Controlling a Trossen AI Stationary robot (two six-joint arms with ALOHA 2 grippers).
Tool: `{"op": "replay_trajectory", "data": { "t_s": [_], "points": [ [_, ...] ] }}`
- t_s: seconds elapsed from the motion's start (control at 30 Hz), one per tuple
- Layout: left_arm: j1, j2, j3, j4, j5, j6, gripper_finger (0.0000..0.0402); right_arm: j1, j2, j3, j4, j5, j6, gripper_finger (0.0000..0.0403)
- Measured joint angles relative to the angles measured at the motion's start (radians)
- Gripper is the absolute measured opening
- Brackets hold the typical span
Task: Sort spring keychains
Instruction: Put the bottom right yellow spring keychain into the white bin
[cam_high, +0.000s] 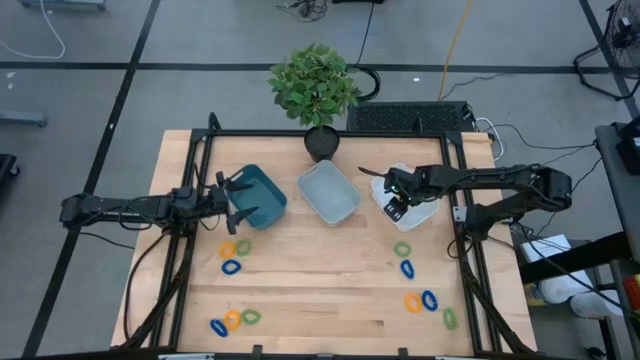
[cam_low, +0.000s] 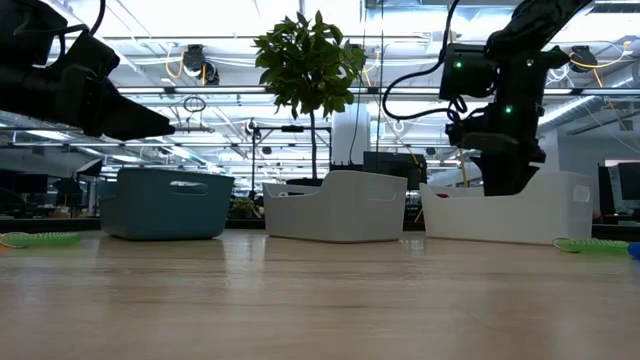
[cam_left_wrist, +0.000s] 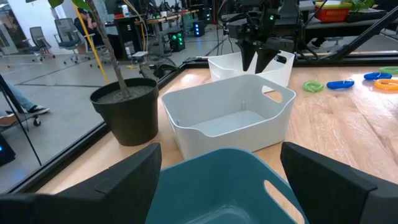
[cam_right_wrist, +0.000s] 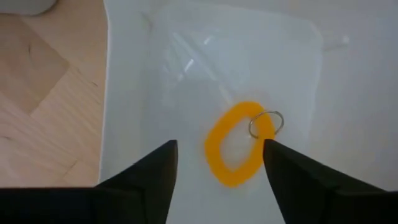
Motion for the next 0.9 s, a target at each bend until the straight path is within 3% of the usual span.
{"op": "replay_trajectory", "data": {
  "t_s": [0.23, 0.4, 0.9],
  "points": [
    [0.0, 0.0, 0.0, 0.0, 0.0, 0.0, 0.0335, -0.033, 0.0, 0.002, -0.005, -0.012, -0.023, 0.0224],
    [0.0, 0.0, 0.0, 0.0, 0.0, 0.0, 0.0335, -0.059, 0.0, 0.053, -0.046, -0.087, -0.053, 0.0224],
    [0.0, 0.0, 0.0, 0.0, 0.0, 0.0, 0.0335, -0.064, 0.0, 0.41, -0.447, -0.087, -0.156, 0.0224]
  ]
}}
